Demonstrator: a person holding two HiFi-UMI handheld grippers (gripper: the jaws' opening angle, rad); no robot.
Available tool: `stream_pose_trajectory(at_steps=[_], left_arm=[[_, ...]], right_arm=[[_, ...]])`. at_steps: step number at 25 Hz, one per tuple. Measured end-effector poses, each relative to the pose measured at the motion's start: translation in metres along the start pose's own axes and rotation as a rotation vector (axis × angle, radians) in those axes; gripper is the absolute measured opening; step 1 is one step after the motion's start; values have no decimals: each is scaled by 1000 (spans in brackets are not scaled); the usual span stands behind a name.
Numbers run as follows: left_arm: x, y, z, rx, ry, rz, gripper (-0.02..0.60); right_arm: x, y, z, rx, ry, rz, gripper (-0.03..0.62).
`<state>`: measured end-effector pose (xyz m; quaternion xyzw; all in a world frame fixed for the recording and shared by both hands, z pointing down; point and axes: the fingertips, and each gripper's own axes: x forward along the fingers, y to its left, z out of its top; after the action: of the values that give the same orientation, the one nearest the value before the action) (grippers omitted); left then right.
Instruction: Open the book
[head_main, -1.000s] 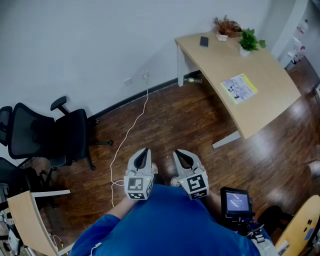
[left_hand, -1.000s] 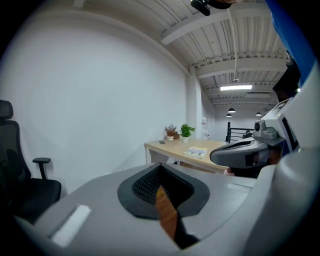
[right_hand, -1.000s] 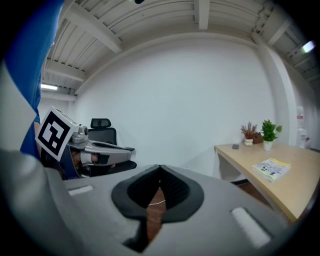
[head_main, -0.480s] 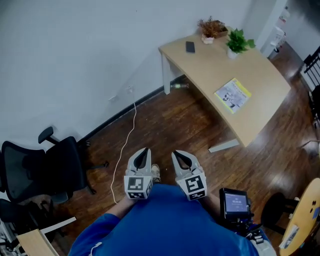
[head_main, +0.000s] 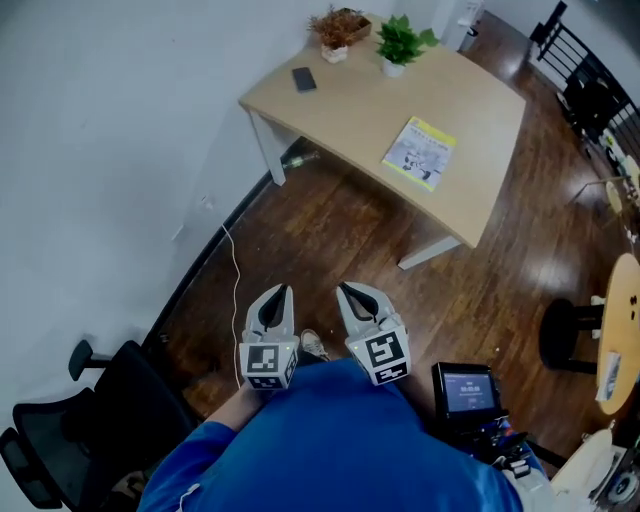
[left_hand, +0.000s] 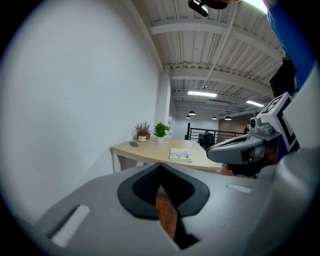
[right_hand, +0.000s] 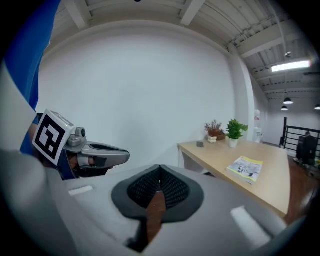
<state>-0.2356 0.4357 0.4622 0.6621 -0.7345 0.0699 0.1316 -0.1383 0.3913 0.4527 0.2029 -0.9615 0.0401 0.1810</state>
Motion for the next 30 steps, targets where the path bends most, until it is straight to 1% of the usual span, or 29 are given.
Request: stream_pose_trajectory(at_steps=[3,7,12,21,27,30], left_arm=[[24,-9,2,-1,3,-63,6],[63,-38,5,37,6,-161,6],[113,-73,18,74,19,-219,6],[196,-133,47,143,25,-276,6],[242,-180,55,175,35,-298,6],[267,-202,57,182,52,-305,6]], right_arm=[[-2,-20,-2,10,3,-66,3],[-9,-59,-10,45,-8,-154,3],[-18,-116,-13,92,-30,-221,3],[-23,-216,-8,127,-80,-262,3],[-42,-274,-19,147,-89,-273,3],[-51,-305,-27,161,-94,-292,3]])
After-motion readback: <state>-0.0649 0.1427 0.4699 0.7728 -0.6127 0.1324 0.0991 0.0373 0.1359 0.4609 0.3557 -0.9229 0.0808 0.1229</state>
